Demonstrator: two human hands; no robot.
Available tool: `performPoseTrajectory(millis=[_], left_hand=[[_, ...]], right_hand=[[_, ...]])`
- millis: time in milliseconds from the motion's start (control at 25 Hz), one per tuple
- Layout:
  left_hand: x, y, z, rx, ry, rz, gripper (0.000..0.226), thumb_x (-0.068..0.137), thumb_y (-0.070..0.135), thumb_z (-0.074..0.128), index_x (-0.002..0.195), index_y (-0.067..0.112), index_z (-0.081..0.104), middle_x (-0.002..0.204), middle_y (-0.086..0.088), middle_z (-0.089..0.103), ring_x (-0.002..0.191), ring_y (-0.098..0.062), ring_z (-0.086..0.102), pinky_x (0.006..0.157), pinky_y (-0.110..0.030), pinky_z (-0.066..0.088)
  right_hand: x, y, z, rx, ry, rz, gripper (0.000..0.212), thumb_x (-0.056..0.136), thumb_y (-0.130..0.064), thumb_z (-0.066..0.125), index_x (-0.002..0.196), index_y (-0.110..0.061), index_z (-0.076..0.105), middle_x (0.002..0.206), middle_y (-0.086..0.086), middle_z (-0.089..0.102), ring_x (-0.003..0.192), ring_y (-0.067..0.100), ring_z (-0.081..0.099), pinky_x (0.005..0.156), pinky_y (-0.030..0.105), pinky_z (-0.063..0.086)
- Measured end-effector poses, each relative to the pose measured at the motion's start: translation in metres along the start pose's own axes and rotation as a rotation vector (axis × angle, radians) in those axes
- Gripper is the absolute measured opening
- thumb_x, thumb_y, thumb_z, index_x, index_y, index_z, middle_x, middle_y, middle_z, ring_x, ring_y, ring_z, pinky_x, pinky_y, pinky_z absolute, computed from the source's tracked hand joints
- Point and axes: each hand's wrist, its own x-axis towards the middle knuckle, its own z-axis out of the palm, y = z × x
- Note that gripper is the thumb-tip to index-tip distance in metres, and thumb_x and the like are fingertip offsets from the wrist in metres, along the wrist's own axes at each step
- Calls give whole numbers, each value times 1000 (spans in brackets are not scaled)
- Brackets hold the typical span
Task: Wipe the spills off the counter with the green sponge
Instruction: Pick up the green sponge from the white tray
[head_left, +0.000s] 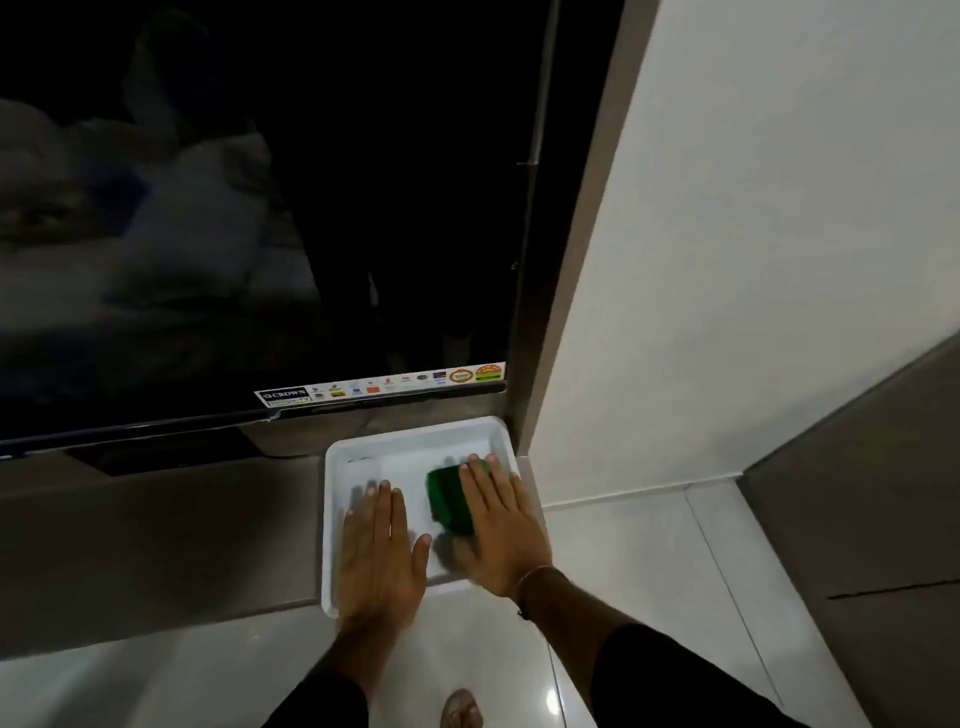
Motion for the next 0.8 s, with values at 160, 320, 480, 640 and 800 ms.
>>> performPoseTrajectory(millis=[160, 320, 480, 640, 800], left_hand=[[27, -24, 14, -23, 31, 15, 79, 102, 54, 22, 161, 2, 17, 171, -22, 13, 159, -37, 5, 128, -59, 20], [40, -29, 20, -29, 27, 41, 80, 102, 55, 14, 161, 2, 17, 171, -21, 12, 159, -36, 3, 128, -58, 18], [46, -28, 20, -36, 7, 52, 81, 100, 55, 8, 160, 1, 16, 171, -22, 10, 158, -36, 3, 128, -59, 18], [46, -27, 24, 18, -22, 47, 82, 98, 56, 1, 161, 3, 9, 171, -21, 2, 158, -36, -4, 128, -58, 15], [40, -17, 8, 36, -3, 56, 86, 96, 59, -2, 162, 5, 7, 171, -20, 2, 158, -35, -4, 128, -58, 15]], right_hand=[[38, -10, 22, -130, -144, -51, 98, 93, -49, 57, 163, -16, -3, 174, 8, -5, 159, 32, -9, 126, 51, -7], [51, -8, 40, -179, -218, -34, 93, 98, -29, 58, 163, -15, -6, 174, 9, -7, 158, 31, -13, 127, 51, -7], [56, -7, 50, -184, -159, -33, 77, 106, -20, 48, 163, -14, -3, 174, 12, -1, 159, 33, -7, 127, 52, -2], [55, -3, 57, -190, -130, -51, 79, 104, -15, 54, 163, -12, 2, 173, 15, 6, 159, 35, -1, 128, 55, 7], [49, -2, 37, -154, -61, -111, 77, 103, -18, 58, 163, -13, 11, 172, 14, 16, 158, 36, 9, 128, 52, 8]])
